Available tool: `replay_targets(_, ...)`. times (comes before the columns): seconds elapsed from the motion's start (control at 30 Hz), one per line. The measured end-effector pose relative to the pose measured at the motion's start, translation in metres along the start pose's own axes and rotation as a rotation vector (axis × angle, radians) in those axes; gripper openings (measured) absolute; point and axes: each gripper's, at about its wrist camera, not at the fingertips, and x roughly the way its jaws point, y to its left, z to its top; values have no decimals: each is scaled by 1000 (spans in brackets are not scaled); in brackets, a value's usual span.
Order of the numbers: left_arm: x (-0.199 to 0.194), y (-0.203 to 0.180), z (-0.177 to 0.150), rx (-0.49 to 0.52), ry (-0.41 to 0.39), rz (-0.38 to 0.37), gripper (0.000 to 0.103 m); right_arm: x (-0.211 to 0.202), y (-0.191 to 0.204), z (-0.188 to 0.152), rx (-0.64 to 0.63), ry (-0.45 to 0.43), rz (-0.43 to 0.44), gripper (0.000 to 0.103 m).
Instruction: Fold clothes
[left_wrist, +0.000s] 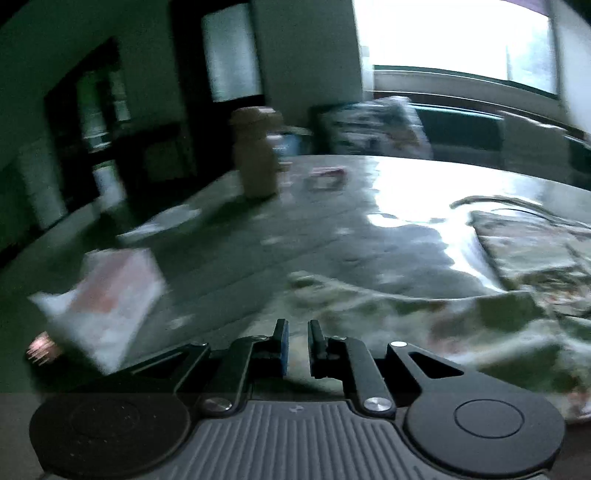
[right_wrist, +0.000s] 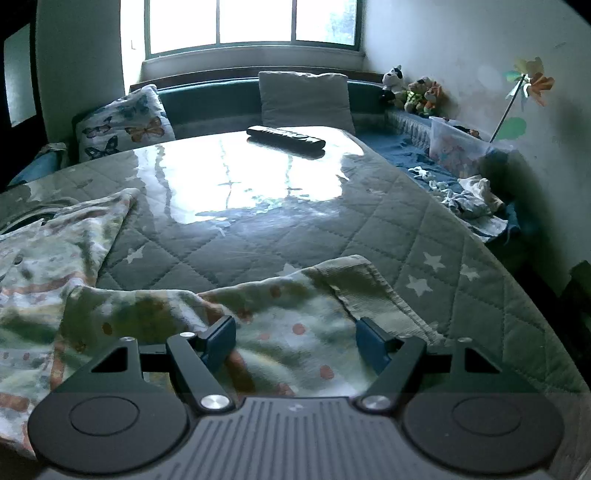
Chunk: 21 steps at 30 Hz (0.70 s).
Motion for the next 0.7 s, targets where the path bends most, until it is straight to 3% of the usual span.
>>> replay_targets(0.2,38,-23,7,90,44,-34,14,5,-5,3,18,4,10,75)
replay_targets(0.7,76,-27,10,227,-30,104,13,27,-4,15,31,-28,-27,76)
